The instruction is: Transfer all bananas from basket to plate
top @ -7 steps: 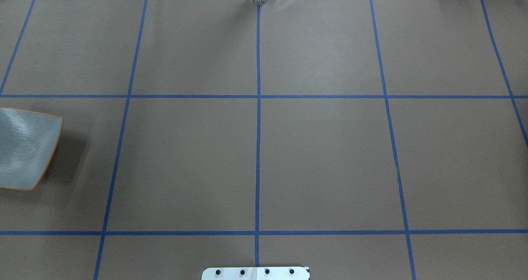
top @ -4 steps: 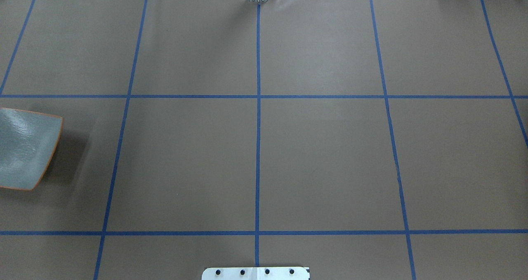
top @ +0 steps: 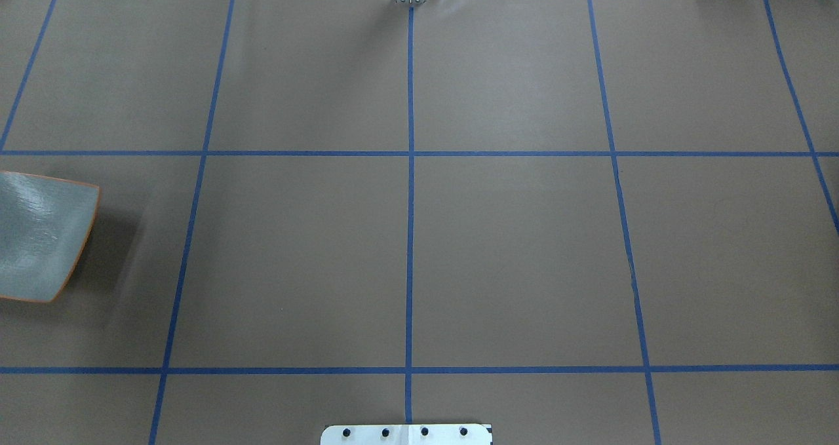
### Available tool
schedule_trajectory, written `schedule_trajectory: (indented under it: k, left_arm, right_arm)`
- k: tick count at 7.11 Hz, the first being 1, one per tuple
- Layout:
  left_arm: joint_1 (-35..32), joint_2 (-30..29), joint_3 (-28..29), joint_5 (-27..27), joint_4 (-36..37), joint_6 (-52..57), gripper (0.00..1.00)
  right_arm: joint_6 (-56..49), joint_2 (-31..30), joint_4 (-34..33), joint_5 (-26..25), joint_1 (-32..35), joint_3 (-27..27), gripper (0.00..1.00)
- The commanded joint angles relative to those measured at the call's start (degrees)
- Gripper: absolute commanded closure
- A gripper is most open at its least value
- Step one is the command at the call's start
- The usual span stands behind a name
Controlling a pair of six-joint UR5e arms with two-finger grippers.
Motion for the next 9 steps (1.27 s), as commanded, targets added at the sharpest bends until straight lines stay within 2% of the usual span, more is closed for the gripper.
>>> schedule_trajectory:
  k: [1, 4, 7, 8, 9]
  left_arm:
    - [0.0, 0.0, 0.07, -0.02, 0.0, 0.0, 0.0]
    - [0.0, 0.0, 0.24, -0.02, 0.0, 0.0, 0.0]
    - [0.0, -0.09, 4.01, 0.06, -4.56, -0.09, 0.0]
    - [0.0, -0.09, 3.93, 0.06, -4.57, -0.17, 0.0]
    - [0.09, -0.09, 3.85, 0.06, -4.66, -0.18, 0.0]
  right_arm:
    - [0.17, 0.33, 0.04, 0.14, -0.19, -0.78, 0.26]
    - [0.35, 0.33, 0.04, 0.67, -0.28, -0.87, 0.31]
    - [0.35, 0.33, 0.04, 1.45, -0.45, -0.87, 0.35]
    - [0.35, 0.33, 0.04, 1.46, -0.45, -0.78, 0.38]
    - [0.35, 0.33, 0.04, 1.46, -0.45, -0.78, 0.53]
